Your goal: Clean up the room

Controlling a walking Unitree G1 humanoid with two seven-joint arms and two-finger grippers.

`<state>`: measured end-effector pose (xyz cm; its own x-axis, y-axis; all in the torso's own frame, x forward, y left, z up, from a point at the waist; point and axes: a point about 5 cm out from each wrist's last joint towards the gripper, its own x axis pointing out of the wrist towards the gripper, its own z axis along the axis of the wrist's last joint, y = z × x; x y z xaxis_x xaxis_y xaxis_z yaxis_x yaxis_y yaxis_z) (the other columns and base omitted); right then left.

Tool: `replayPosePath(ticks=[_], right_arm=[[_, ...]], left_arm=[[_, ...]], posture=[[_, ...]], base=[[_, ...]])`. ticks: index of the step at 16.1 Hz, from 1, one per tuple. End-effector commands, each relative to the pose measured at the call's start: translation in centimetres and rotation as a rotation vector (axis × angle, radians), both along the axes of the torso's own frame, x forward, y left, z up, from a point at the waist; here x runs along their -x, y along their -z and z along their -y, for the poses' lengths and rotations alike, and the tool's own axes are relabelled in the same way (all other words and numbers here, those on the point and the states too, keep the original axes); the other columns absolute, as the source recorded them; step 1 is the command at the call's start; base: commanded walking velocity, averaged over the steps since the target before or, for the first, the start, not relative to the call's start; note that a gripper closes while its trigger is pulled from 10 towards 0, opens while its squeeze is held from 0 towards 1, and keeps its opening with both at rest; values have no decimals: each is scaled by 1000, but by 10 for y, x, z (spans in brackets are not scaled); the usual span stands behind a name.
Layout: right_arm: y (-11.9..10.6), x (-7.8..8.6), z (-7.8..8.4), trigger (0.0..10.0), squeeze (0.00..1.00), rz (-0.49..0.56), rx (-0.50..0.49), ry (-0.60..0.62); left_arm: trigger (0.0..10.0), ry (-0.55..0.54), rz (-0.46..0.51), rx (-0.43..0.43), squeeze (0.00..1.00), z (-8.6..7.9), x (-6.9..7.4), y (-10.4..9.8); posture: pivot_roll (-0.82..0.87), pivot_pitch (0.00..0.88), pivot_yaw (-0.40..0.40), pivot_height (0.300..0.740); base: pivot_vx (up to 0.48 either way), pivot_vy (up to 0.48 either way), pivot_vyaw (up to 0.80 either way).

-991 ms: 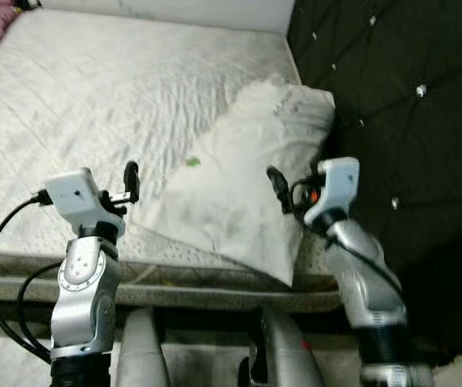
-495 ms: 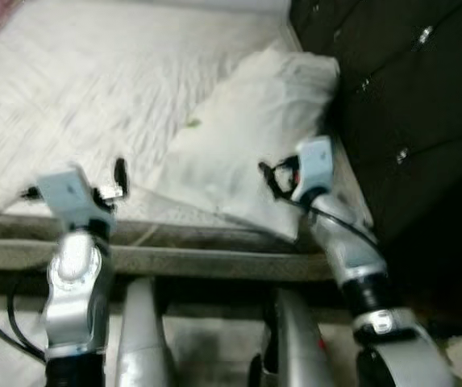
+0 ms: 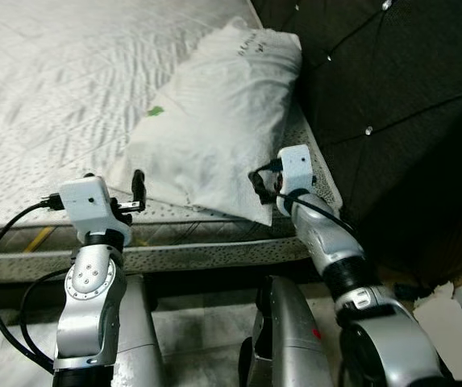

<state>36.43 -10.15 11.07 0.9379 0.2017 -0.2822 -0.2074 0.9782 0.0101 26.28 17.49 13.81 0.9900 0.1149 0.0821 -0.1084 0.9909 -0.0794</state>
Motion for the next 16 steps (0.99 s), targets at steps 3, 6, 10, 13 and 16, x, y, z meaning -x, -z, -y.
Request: replayPosePath(ticks=[3,6,10,13,16], right_arm=[[4,-2,-15,10000,0,-58,-66,21],[7,-2,-30,10000,0,-101,-88,-33],[2,-3,-51,0,0,-121,-168,-115],[-13,-9,-63,0,0,-78,-208,-102],[-23,-10,-82,0,0,-53,-206,-100]], left_arm=[[10000,13,-5,-10,0,2,7,-3],[10000,19,-12,-4,0,2,11,-4],[10000,19,-19,-9,0,1,12,-4],[10000,30,-15,-13,0,1,8,-5],[10000,31,5,-28,0,-1,0,-11]], posture=[[115,127,-99,537],[134,134,-104,537],[154,131,-103,537],[157,104,-90,537],[163,69,-96,537]], base=[[0,0,0],[0,0,0],[0,0,0],[0,0,0],[0,0,0]])
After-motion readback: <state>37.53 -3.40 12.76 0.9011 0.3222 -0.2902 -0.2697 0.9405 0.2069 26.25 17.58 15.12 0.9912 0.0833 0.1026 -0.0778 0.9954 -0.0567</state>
